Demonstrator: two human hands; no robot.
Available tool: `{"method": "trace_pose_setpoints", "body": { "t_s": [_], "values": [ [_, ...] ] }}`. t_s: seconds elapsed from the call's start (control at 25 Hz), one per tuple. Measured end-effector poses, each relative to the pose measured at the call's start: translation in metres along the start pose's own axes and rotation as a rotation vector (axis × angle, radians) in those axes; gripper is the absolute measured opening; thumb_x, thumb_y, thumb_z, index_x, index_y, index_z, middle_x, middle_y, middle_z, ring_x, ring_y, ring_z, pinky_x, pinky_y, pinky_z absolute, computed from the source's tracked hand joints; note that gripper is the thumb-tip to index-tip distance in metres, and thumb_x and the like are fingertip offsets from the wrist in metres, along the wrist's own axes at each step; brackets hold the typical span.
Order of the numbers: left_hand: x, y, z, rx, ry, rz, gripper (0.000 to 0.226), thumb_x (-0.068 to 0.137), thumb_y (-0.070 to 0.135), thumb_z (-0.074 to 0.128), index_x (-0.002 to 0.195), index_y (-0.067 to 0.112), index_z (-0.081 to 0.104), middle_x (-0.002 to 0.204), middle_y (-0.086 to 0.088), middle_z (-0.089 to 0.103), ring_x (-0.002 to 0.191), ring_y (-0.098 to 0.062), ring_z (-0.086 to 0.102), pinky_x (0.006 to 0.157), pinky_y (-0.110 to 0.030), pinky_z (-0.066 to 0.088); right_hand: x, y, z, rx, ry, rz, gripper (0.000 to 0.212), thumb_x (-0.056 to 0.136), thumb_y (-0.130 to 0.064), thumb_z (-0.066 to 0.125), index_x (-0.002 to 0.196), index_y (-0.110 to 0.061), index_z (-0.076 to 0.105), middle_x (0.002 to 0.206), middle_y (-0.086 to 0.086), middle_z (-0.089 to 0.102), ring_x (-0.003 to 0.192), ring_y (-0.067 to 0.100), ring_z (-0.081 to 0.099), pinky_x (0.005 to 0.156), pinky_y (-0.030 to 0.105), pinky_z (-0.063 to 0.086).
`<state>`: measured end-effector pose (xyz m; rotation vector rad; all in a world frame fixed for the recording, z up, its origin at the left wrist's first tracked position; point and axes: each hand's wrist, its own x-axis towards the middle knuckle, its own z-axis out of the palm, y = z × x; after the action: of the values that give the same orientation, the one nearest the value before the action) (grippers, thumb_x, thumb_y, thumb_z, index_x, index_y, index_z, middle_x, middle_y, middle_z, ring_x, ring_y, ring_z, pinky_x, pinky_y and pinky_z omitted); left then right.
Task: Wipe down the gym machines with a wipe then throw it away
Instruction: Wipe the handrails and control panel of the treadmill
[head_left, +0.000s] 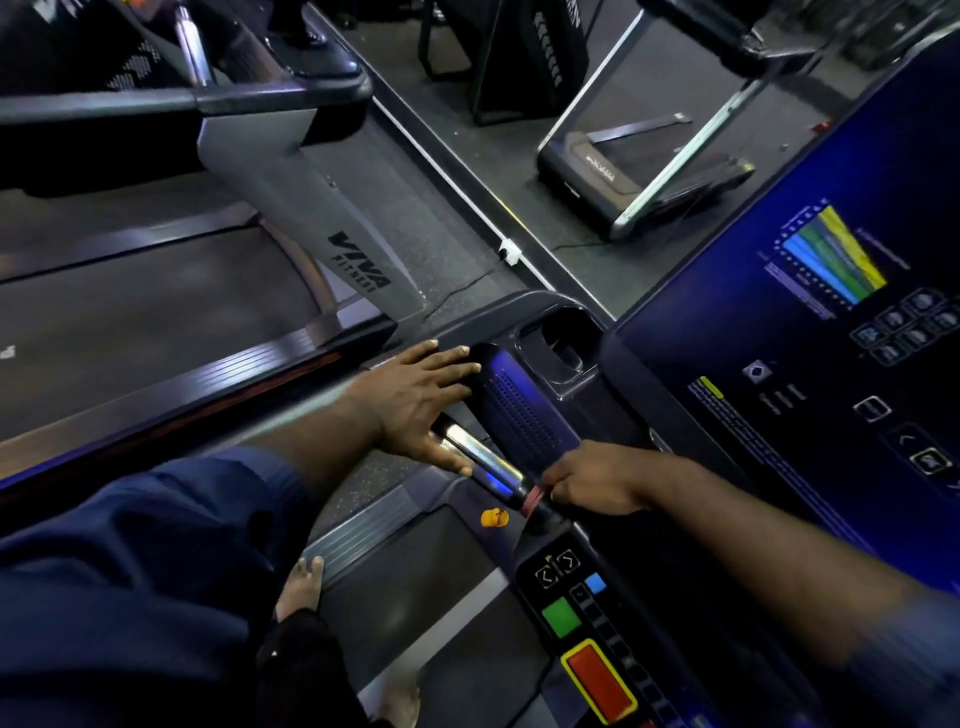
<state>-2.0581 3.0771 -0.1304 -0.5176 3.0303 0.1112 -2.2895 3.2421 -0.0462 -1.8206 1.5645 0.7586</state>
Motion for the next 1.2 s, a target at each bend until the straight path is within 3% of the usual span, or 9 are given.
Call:
{"method": "trace_pose_setpoints", "body": {
  "t_s": [0.16, 0.28, 0.36, 0.44, 0.6, 0.8, 0.96, 1.08, 1.2],
  "values": [
    [0.000, 0.024, 0.015, 0.005, 0.046, 0.053, 0.125, 0.072, 0.108, 0.019, 0.156, 0.019, 0.047, 0.174, -0.003, 0.024, 0.163, -0.019, -0.001, 0.130, -0.049, -0.011, 0.001, -0.002, 0.013, -0.129, -0.010, 0.009, 0.048, 0.111, -0.032, 0.027, 0.152, -0.026, 0.050, 0.161, -0.011, 0.043, 0.154, 0.011, 0.031, 0.129, 0.044, 0.010],
    [0.001, 0.049, 0.024, -0.076, 0.040, 0.026, 0.120, 0.074, 0.107, 0.025, 0.150, 0.018, 0.053, 0.166, -0.002, 0.040, 0.161, -0.020, 0.016, 0.130, -0.049, -0.010, -0.002, -0.004, 0.010, -0.111, -0.083, -0.004, 0.042, 0.111, -0.031, 0.033, 0.140, -0.021, 0.060, 0.150, 0.001, 0.055, 0.143, 0.023, 0.046, 0.126, 0.053, 0.017],
    [0.006, 0.056, 0.023, -0.111, 0.026, 0.010, 0.113, 0.072, 0.108, 0.025, 0.134, 0.021, 0.062, 0.147, 0.001, 0.059, 0.148, -0.021, 0.042, 0.130, -0.049, 0.009, -0.012, -0.002, 0.013, -0.065, -0.012, 0.022, 0.045, 0.109, -0.038, 0.033, 0.142, -0.023, 0.059, 0.151, 0.001, 0.056, 0.145, 0.019, 0.044, 0.128, 0.051, 0.010],
    [0.010, 0.057, 0.019, -0.113, 0.000, -0.005, 0.097, 0.070, 0.108, 0.030, 0.106, 0.025, 0.063, 0.112, 0.005, 0.067, 0.115, -0.021, 0.059, 0.108, -0.041, 0.037, -0.016, 0.004, 0.018, -0.090, 0.064, 0.049, 0.047, 0.108, -0.038, 0.031, 0.145, -0.024, 0.056, 0.151, 0.000, 0.055, 0.146, 0.018, 0.043, 0.129, 0.046, 0.008],
    [0.016, 0.054, 0.019, -0.064, -0.010, -0.039, 0.090, 0.063, 0.112, 0.028, 0.085, 0.027, 0.052, 0.085, 0.010, 0.059, 0.085, -0.018, 0.054, 0.081, -0.038, 0.043, -0.004, 0.026, 0.015, -0.127, 0.049, 0.006, 0.047, 0.105, -0.030, 0.038, 0.149, -0.032, 0.052, 0.159, -0.005, 0.047, 0.154, 0.021, 0.033, 0.130, 0.048, 0.010],
    [0.018, 0.053, 0.015, -0.070, -0.045, -0.057, 0.091, 0.060, 0.112, 0.031, 0.085, 0.027, 0.054, 0.082, 0.012, 0.056, 0.078, -0.014, 0.043, 0.078, -0.038, 0.040, 0.006, 0.034, 0.015, -0.520, 0.266, -0.013, 0.077, 0.091, -0.032, -0.009, 0.165, -0.041, 0.012, 0.172, -0.017, 0.008, 0.160, 0.010, 0.005, 0.126, 0.048, -0.011],
    [0.019, 0.055, 0.006, -0.100, -0.118, -0.061, 0.091, 0.058, 0.112, 0.031, 0.085, 0.029, 0.052, 0.079, 0.017, 0.048, 0.081, -0.013, 0.046, 0.080, -0.038, 0.041, -0.008, 0.018, 0.021, -0.280, 0.231, 0.106, 0.056, 0.109, -0.019, 0.026, 0.164, -0.029, 0.024, 0.173, -0.003, 0.019, 0.160, 0.021, 0.015, 0.129, 0.050, 0.014],
    [0.018, 0.057, 0.000, -0.104, -0.141, -0.066, 0.088, 0.058, 0.112, 0.032, 0.082, 0.029, 0.049, 0.078, 0.017, 0.044, 0.080, -0.014, 0.046, 0.079, -0.038, 0.039, -0.027, 0.011, 0.033, 0.015, 0.275, 0.184, 0.046, 0.100, -0.015, 0.040, 0.144, -0.025, 0.052, 0.152, 0.004, 0.050, 0.142, 0.033, 0.045, 0.110, 0.052, 0.045],
    [0.018, 0.057, 0.001, -0.097, -0.142, -0.079, 0.088, 0.056, 0.113, 0.029, 0.081, 0.030, 0.048, 0.078, 0.016, 0.043, 0.081, -0.013, 0.044, 0.077, -0.038, 0.034, -0.026, -0.005, 0.034, 0.140, 0.250, 0.158, 0.039, 0.094, -0.013, 0.050, 0.129, -0.023, 0.063, 0.132, 0.009, 0.064, 0.122, 0.031, 0.060, 0.100, 0.040, 0.051]
  ]
}}
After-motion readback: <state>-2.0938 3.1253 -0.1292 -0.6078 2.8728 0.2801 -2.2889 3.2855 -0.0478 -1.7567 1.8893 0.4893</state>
